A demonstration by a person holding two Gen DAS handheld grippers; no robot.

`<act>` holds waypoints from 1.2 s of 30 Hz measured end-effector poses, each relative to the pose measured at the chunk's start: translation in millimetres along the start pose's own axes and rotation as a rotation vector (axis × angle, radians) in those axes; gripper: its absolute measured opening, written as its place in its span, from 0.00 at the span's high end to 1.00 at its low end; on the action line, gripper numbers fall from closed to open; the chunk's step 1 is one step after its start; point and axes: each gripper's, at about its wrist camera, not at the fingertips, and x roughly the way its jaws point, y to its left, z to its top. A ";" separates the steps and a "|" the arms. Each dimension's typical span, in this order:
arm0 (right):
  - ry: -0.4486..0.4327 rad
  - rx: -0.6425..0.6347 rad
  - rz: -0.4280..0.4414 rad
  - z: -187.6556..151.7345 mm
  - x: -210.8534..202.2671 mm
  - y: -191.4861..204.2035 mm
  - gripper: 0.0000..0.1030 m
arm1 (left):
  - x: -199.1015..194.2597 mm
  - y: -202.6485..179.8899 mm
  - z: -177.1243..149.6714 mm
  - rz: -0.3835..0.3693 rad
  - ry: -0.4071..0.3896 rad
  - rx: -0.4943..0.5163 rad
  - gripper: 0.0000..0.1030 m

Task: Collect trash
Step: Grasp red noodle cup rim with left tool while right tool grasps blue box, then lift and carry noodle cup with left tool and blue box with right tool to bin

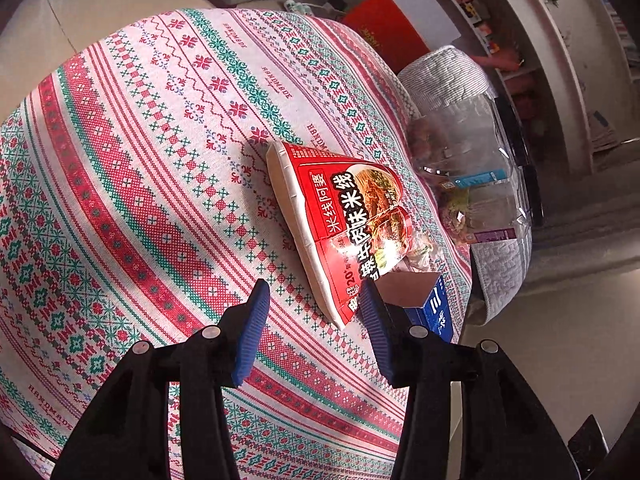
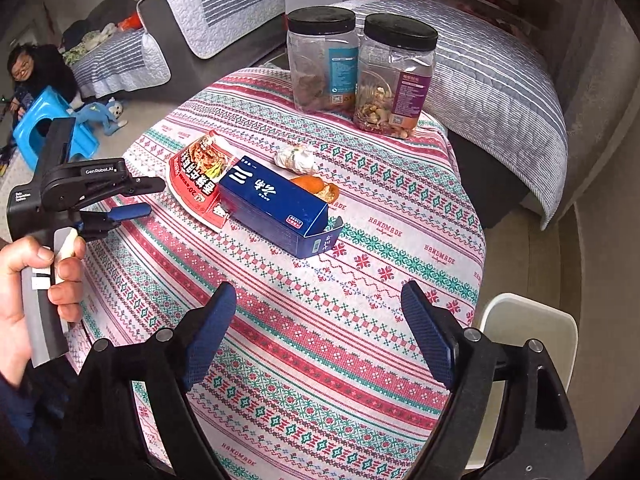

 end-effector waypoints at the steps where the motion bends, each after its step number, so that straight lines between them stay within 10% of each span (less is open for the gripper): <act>1: 0.001 -0.015 0.006 4.5 4.7 3.9 0.20 | 1.6 2.7 2.0 -0.012 -0.001 -0.013 0.54; 19: 0.048 -0.322 0.045 68.6 79.4 48.8 0.13 | 38.2 -4.5 13.7 -0.171 0.029 -0.132 0.57; 24: 0.082 -0.328 0.067 75.9 101.6 51.8 0.13 | 40.0 -6.0 16.5 -0.195 0.029 -0.121 0.72; 36: 0.170 -0.328 0.089 72.4 117.5 58.8 0.52 | 35.1 -24.9 19.0 -0.192 0.007 -0.011 0.88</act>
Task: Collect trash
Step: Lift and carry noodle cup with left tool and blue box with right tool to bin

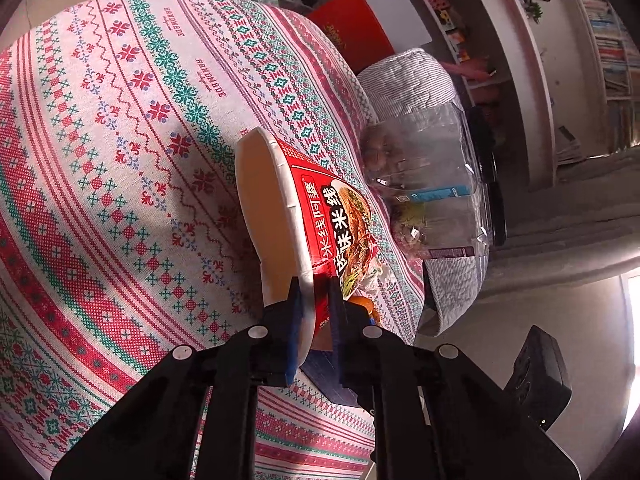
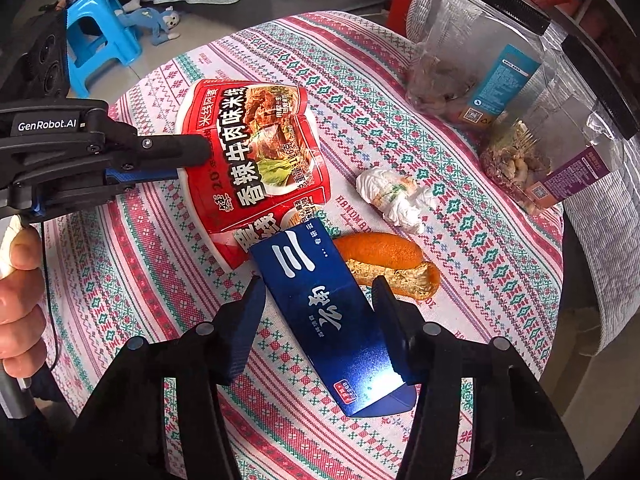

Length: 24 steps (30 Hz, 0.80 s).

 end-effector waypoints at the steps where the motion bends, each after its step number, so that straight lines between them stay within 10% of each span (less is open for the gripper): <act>1: 0.002 0.002 0.001 -1.6 -1.6 -0.5 0.55 | -0.6 -1.7 0.1 -0.002 -0.001 0.004 0.89; 12: -0.003 0.043 -0.022 -4.3 -13.3 1.7 0.64 | -24.1 -9.2 0.4 0.028 -0.040 0.043 0.94; 13: -0.006 0.046 -0.030 -4.7 -15.9 2.5 0.87 | -26.6 -10.5 0.2 0.034 -0.043 0.051 0.94; 19: -0.013 0.117 -0.050 -10.0 -32.7 -5.5 1.00 | -39.4 -14.6 -0.9 0.068 -0.052 0.084 0.94; 21: -0.001 0.109 -0.038 -17.2 -28.9 -5.8 0.98 | -46.2 -13.9 -1.4 0.073 -0.060 0.090 0.95; 24: 0.008 0.081 -0.068 -25.8 -24.2 -3.2 0.51 | -58.7 -13.7 -2.3 0.084 -0.079 0.107 0.95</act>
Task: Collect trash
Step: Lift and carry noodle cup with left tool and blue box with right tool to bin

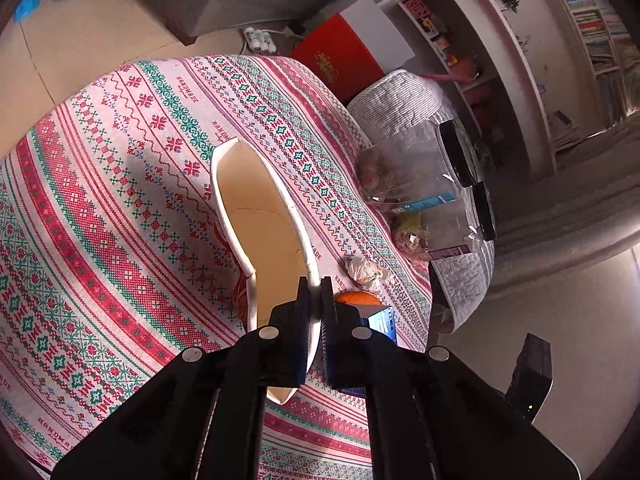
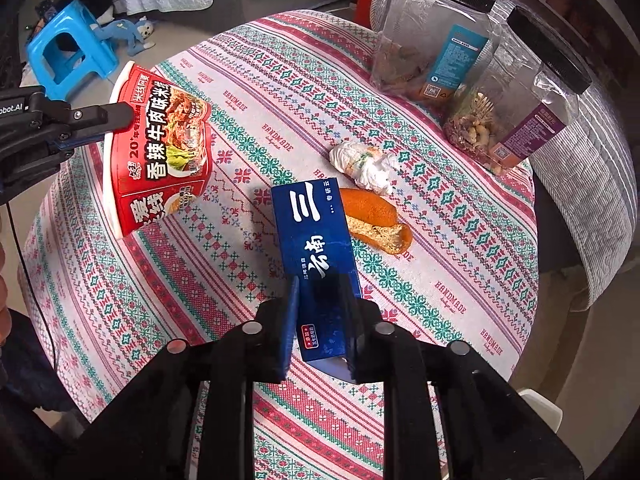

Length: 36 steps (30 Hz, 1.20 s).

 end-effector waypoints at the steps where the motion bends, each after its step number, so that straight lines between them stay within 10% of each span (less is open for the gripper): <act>1: -0.015 -0.012 -0.015 -2.0 -1.5 1.0 0.34 | -3.4 1.0 0.0 0.001 -0.003 0.005 0.95; 9: -0.009 0.006 -0.011 1.8 14.1 -3.0 0.31 | -17.2 2.5 -2.6 0.005 -0.003 0.036 0.95; 12: 0.030 -0.001 -0.023 6.5 26.3 4.2 0.60 | -16.8 -3.9 -6.1 0.013 0.010 0.066 0.95; 18: 0.024 0.043 -0.030 15.3 15.4 13.8 0.63 | -12.7 -18.0 -15.4 0.014 0.048 0.119 0.95; 36: -0.304 0.348 -0.072 -43.1 -158.0 -63.4 0.64 | -74.6 -138.5 -72.6 -0.171 0.081 0.335 0.95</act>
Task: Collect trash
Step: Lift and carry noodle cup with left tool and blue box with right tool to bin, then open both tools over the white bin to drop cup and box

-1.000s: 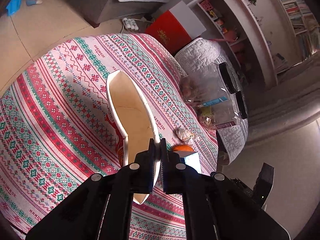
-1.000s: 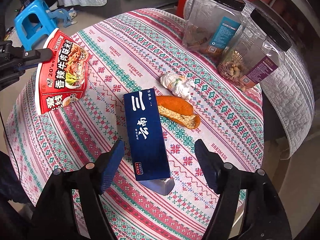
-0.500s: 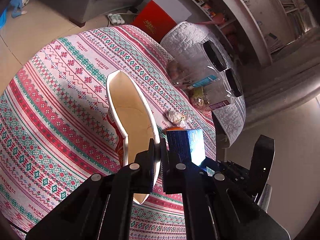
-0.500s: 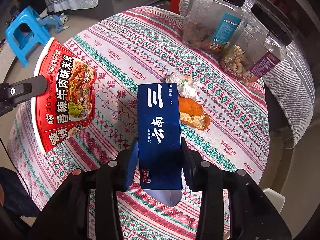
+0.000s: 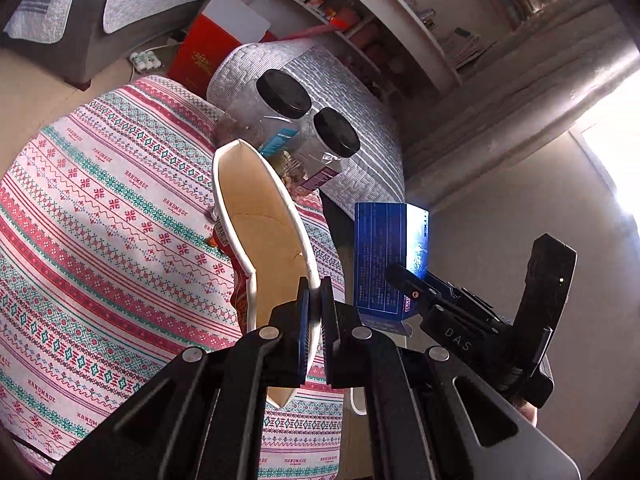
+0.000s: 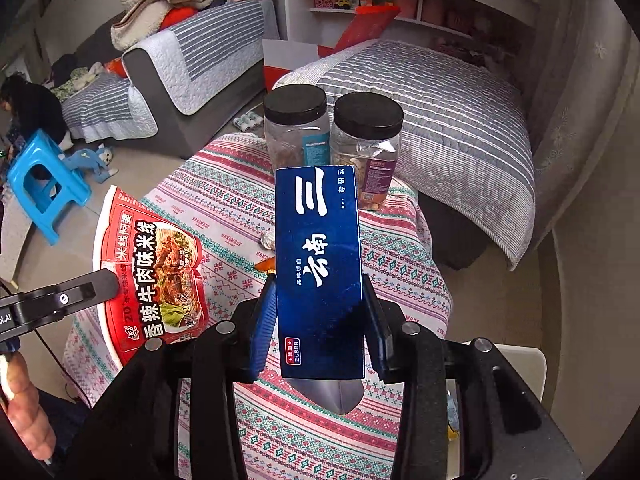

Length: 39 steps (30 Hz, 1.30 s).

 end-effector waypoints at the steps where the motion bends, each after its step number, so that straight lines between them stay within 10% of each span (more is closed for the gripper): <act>1: -0.020 0.017 0.002 -1.4 -11.5 -5.5 0.64 | -6.1 -12.6 -2.5 -0.010 -0.009 0.023 0.95; 14: -0.136 0.243 -0.057 -75.8 -99.4 -98.0 0.64 | 56.7 -134.8 -61.6 -0.104 0.086 0.256 0.95; 27: 0.001 0.351 -0.236 -137.2 -85.3 -195.1 0.63 | 196.7 -167.3 -141.3 -0.242 0.293 0.201 0.95; 36: 0.135 0.351 -0.279 -167.8 -43.7 -249.8 0.61 | 274.8 -169.0 -172.2 -0.181 0.348 0.201 0.94; 39: 0.193 0.350 -0.326 -173.9 -23.7 -258.4 0.47 | 296.1 -155.6 -175.5 -0.141 0.382 0.193 0.57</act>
